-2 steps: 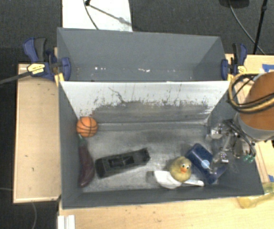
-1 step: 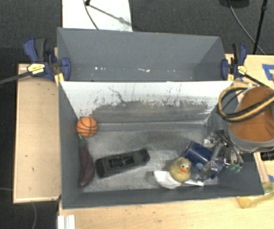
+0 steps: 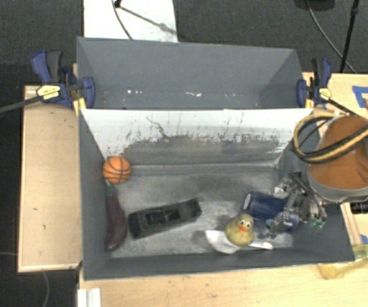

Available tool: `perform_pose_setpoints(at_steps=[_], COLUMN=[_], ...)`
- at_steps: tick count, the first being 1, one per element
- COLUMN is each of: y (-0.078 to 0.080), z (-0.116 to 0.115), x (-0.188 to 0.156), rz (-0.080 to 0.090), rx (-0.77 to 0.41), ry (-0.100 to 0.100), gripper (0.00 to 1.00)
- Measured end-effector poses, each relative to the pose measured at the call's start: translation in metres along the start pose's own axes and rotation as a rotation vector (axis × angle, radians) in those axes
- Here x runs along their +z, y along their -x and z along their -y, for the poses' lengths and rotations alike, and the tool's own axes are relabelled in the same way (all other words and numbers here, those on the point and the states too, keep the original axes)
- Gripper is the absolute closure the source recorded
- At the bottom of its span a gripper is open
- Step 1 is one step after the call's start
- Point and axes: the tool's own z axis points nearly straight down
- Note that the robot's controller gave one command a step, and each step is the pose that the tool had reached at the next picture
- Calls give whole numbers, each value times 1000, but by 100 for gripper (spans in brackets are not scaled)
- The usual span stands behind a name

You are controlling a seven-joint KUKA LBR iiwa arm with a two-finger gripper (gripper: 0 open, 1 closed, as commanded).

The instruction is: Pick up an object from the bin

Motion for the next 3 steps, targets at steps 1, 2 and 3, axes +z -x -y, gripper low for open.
perform_pose_setpoints(at_steps=[1, 2, 3], y=[0, -1, -4], z=[0, 0, 2], x=[0, -3, -22], rz=[0, -2, -11], rx=[0, -2, -2], ry=[0, -1, -5], gripper=[100, 100, 100])
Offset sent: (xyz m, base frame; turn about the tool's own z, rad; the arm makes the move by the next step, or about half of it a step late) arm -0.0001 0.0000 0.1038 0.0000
